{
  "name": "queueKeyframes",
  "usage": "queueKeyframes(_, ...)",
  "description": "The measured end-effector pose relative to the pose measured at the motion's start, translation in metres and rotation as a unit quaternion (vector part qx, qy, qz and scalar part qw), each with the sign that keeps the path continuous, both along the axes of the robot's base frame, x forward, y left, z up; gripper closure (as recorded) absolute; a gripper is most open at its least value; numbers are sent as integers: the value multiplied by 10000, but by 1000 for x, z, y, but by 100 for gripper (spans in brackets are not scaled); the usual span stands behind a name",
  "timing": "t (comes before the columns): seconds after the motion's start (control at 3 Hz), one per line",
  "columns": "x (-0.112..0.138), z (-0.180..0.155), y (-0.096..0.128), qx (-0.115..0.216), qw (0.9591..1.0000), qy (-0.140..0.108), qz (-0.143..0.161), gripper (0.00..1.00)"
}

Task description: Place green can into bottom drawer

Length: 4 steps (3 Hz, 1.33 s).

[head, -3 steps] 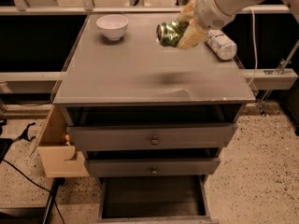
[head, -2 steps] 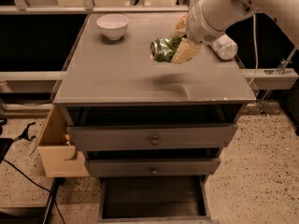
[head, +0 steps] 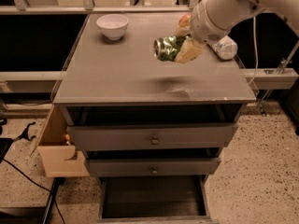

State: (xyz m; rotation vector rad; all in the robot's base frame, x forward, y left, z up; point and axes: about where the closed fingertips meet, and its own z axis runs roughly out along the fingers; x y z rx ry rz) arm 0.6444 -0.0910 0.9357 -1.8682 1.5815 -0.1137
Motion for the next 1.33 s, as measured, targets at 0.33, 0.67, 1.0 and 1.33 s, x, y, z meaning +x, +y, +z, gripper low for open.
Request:
queueKeyframes(0.33,-17,7,-12,-55,9997,-91,-199,100)
queueKeyframes(0.67,-50,14,-24,11,9988,-261,-406,100)
queueKeyframes(1.0,-87,0,-32,140,9984,-280,-477,100)
queueKeyframes(1.33,-132,-5,-25,250,9977,-466,-425,100)
